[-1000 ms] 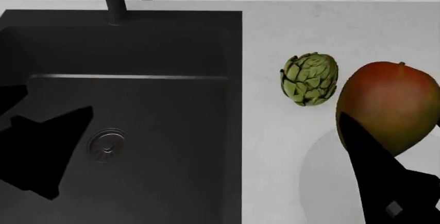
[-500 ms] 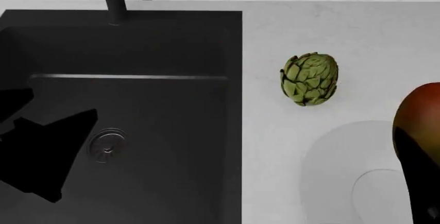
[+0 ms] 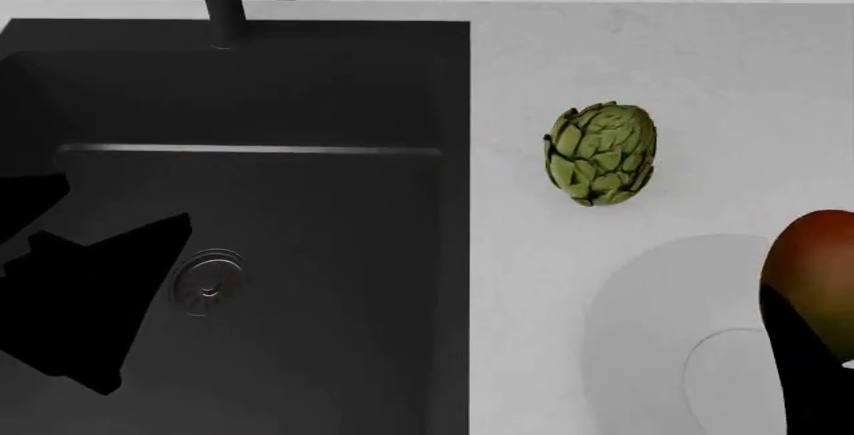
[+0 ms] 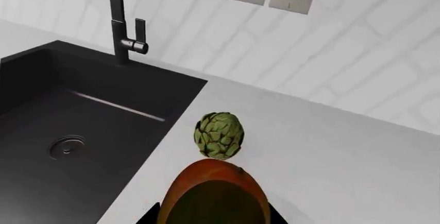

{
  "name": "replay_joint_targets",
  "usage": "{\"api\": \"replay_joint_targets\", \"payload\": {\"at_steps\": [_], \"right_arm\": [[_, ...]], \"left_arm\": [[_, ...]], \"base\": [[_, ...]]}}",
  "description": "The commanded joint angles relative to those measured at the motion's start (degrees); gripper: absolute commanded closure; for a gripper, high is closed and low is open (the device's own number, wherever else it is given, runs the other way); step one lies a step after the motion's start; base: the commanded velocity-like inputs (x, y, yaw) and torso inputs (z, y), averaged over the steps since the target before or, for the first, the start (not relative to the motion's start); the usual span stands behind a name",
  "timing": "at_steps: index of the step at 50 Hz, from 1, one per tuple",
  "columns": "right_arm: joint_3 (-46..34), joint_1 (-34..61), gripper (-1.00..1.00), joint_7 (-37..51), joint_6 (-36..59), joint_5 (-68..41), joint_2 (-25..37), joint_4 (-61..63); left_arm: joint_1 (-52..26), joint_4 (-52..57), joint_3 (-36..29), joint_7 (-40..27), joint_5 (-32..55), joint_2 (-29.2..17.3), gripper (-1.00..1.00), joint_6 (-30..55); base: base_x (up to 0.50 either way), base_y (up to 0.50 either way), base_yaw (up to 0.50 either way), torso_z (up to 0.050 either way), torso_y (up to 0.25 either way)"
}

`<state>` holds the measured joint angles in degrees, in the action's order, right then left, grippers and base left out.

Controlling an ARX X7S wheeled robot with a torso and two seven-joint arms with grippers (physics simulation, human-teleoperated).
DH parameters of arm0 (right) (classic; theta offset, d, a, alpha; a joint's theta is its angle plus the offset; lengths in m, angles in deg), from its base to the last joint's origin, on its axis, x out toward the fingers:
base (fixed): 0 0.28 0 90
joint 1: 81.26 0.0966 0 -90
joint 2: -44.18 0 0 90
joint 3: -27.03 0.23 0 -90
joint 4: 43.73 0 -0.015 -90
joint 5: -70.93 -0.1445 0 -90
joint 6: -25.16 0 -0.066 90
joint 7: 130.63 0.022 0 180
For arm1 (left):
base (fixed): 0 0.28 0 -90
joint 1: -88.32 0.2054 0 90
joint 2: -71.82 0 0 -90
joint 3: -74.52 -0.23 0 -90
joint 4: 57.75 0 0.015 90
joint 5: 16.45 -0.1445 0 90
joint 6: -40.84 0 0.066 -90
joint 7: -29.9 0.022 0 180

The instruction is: Pick the mango from the sink and place it on the plate located on the counter

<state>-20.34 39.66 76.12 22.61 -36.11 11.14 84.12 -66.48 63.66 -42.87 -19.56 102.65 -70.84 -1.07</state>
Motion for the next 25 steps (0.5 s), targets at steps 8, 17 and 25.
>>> {"api": "replay_joint_targets", "payload": {"at_steps": [8, 17, 25], "right_arm": [[-3.13, -3.85, 1.0, -9.46, -0.93, 16.94, -3.53, 1.91], [-6.54, -6.76, 1.0, -14.9, -3.68, 26.29, -4.12, 2.8], [-10.12, -9.44, 1.0, -18.14, -6.67, 32.6, -4.41, 2.77]], "left_arm": [[0.52, -0.68, -0.2, -2.4, 0.59, 0.73, -1.0, 3.1], [0.4, -0.61, -0.24, -2.39, 0.94, 0.83, -1.0, 2.84], [0.03, -0.98, -0.46, -1.92, 0.7, 1.26, -1.0, 3.0]], "base": [[0.0, 0.0, 0.0, 0.0, 0.0], [0.0, 0.0, 0.0, 0.0, 0.001], [0.0, 0.0, 0.0, 0.0, 0.0]]}}
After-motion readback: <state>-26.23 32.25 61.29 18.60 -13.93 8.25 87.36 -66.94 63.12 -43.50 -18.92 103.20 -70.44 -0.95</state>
